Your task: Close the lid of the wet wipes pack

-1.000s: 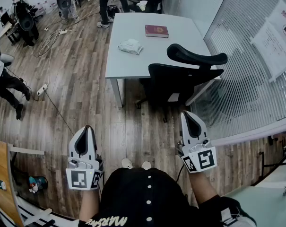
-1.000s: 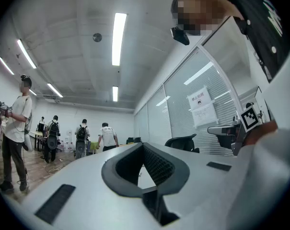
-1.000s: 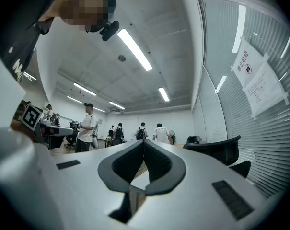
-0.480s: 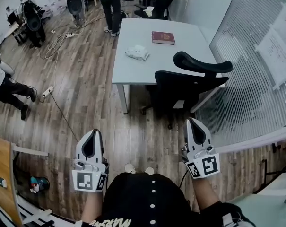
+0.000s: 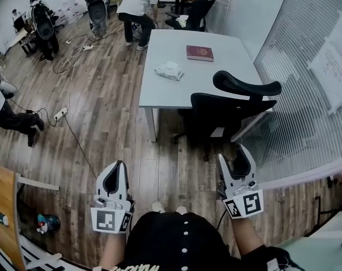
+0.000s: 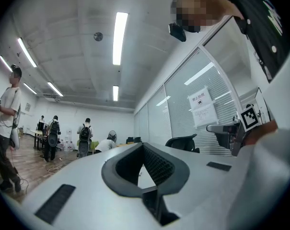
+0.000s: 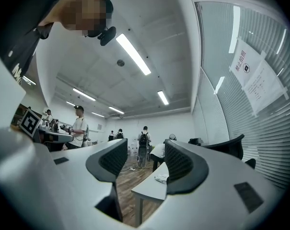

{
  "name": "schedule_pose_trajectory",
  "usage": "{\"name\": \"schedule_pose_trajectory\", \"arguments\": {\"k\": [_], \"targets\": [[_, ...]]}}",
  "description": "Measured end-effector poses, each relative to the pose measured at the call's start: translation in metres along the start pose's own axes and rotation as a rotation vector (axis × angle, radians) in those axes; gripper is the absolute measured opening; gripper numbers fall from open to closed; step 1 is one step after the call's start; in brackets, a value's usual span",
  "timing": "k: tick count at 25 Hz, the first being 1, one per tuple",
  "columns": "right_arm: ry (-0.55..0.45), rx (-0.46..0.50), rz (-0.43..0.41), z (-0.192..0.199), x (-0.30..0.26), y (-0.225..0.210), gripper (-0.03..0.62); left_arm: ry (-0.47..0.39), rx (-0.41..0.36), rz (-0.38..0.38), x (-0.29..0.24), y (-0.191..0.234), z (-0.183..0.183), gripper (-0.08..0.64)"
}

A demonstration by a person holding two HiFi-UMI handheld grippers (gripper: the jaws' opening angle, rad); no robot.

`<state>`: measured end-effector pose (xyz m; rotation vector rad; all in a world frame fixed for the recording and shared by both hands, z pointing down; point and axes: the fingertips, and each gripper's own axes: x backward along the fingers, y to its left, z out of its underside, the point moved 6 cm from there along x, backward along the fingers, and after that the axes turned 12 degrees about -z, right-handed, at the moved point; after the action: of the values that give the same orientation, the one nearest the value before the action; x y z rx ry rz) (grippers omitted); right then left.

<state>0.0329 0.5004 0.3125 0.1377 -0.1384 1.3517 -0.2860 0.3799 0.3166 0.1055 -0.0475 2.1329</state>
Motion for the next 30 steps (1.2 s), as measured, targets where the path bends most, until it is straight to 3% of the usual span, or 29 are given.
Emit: {"name": "schedule_pose_trajectory", "arguments": {"k": [16, 30], "targets": [[0.044, -0.005, 0.026, 0.018, -0.011, 0.036, 0.232, -0.002, 0.026, 0.037, 0.004, 0.036, 0.016, 0.003], [0.015, -0.001, 0.013, 0.028, -0.075, 0.000, 0.224, 0.009, 0.006, 0.017, -0.058, 0.055, 0.021, 0.003]]}}
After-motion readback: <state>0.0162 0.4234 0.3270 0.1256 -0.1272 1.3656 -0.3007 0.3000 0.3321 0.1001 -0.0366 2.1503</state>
